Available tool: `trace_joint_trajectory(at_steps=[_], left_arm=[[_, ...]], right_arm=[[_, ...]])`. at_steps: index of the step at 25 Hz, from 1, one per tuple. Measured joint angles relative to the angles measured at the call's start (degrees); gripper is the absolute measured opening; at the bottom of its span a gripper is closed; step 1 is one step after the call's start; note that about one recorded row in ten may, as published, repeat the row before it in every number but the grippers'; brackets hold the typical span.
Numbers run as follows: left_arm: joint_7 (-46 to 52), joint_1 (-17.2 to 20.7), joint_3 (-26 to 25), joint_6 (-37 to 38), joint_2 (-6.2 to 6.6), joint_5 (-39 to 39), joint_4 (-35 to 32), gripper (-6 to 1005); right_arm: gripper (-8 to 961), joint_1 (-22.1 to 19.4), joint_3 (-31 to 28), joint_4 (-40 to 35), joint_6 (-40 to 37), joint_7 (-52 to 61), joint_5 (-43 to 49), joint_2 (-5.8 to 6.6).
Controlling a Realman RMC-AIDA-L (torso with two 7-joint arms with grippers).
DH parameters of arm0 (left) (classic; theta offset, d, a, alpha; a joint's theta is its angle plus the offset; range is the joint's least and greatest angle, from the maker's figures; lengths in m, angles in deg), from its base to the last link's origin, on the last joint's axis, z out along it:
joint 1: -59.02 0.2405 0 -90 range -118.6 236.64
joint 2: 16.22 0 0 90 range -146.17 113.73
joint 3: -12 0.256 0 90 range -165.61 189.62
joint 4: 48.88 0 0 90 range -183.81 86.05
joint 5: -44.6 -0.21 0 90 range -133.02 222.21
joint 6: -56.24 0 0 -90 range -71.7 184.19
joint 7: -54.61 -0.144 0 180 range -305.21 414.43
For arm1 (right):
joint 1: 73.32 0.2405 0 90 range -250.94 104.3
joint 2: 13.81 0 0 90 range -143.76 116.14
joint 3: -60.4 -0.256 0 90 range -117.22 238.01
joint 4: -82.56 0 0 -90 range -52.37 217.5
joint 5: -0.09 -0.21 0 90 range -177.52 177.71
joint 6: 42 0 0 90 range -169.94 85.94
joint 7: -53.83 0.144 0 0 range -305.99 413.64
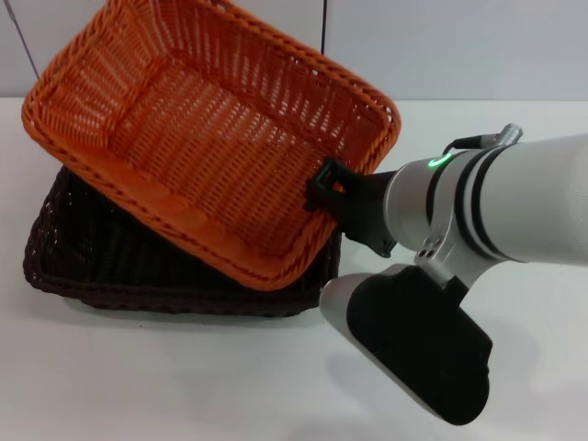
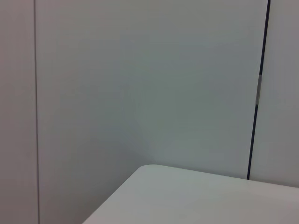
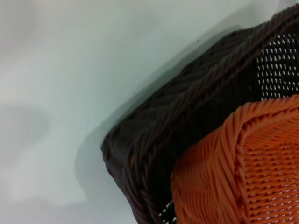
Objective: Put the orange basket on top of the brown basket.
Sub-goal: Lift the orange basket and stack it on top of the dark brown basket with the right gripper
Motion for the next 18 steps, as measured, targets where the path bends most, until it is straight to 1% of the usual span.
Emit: trace_joint_trajectory(at_steps=[5, 10, 18], left_arm=[[0.0, -0.4, -0.1, 0.0, 0.06, 0.0, -0.2, 840], [0.0, -0.6, -0.2, -0.1, 0.20, 0.0, -0.3, 840], [-0.1, -1.5, -0.4, -1.4, 0.25, -0.4, -0.6, 840]], right_arm=[[273, -0.6, 0.8, 1.1, 1.7, 1.8, -0.2, -0.16], [281, -2.7, 2.2, 0.7, 1.8, 5.1, 0.1, 0.01], [294, -6.7, 1.9, -3.8, 3.2, 6.2, 0.1, 0.01]])
